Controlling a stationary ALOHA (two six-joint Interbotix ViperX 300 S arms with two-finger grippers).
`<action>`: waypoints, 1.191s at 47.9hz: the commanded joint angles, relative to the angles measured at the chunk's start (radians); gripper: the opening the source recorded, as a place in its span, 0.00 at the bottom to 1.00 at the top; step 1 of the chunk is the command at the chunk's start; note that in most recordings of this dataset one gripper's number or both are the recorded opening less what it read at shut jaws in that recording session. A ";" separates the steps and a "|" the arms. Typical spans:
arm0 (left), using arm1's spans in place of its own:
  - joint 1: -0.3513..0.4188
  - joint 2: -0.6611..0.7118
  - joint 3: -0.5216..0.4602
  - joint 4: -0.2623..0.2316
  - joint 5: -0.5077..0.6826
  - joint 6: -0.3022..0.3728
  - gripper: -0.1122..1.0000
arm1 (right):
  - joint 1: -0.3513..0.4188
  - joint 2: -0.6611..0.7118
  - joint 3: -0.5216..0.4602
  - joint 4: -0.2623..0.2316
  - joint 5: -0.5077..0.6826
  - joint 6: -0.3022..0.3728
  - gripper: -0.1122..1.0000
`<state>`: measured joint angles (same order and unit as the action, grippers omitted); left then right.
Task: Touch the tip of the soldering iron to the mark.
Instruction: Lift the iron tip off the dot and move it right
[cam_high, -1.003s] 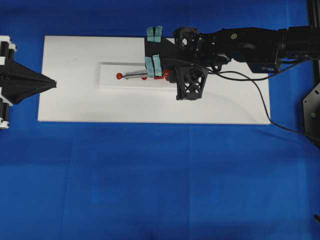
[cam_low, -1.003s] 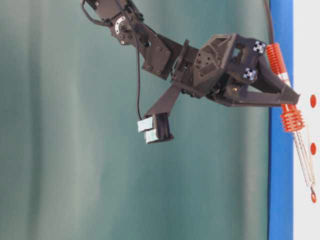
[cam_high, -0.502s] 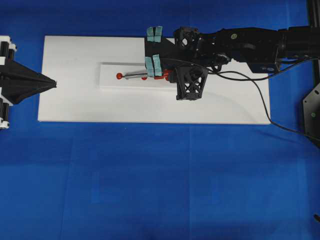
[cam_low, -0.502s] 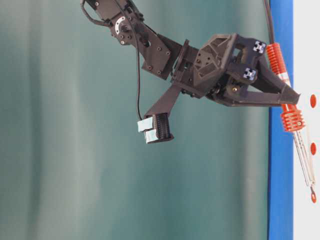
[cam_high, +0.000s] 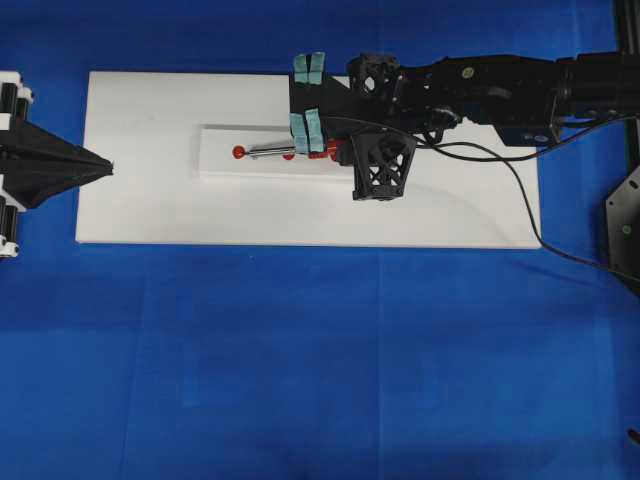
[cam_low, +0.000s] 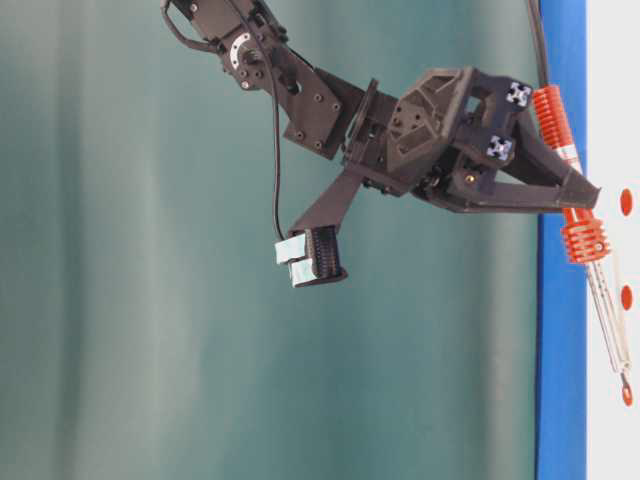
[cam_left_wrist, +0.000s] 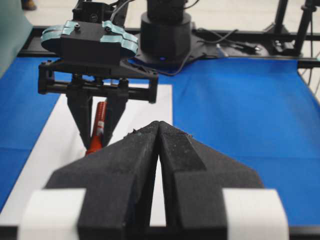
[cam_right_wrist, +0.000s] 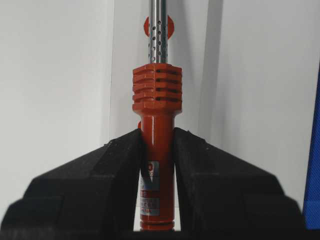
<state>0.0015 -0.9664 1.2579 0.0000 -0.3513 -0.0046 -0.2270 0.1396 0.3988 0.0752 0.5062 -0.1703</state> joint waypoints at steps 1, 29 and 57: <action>0.000 0.008 -0.009 0.002 -0.006 -0.002 0.10 | -0.002 -0.015 -0.023 -0.002 -0.003 0.000 0.16; 0.000 0.006 -0.011 0.002 -0.006 -0.002 0.10 | -0.003 -0.066 -0.049 -0.002 0.052 0.000 0.16; 0.000 0.003 -0.011 0.002 -0.006 -0.002 0.10 | -0.002 -0.202 -0.083 -0.028 0.170 0.003 0.16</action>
<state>0.0000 -0.9664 1.2579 0.0000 -0.3528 -0.0046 -0.2270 -0.0353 0.3390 0.0522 0.6796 -0.1687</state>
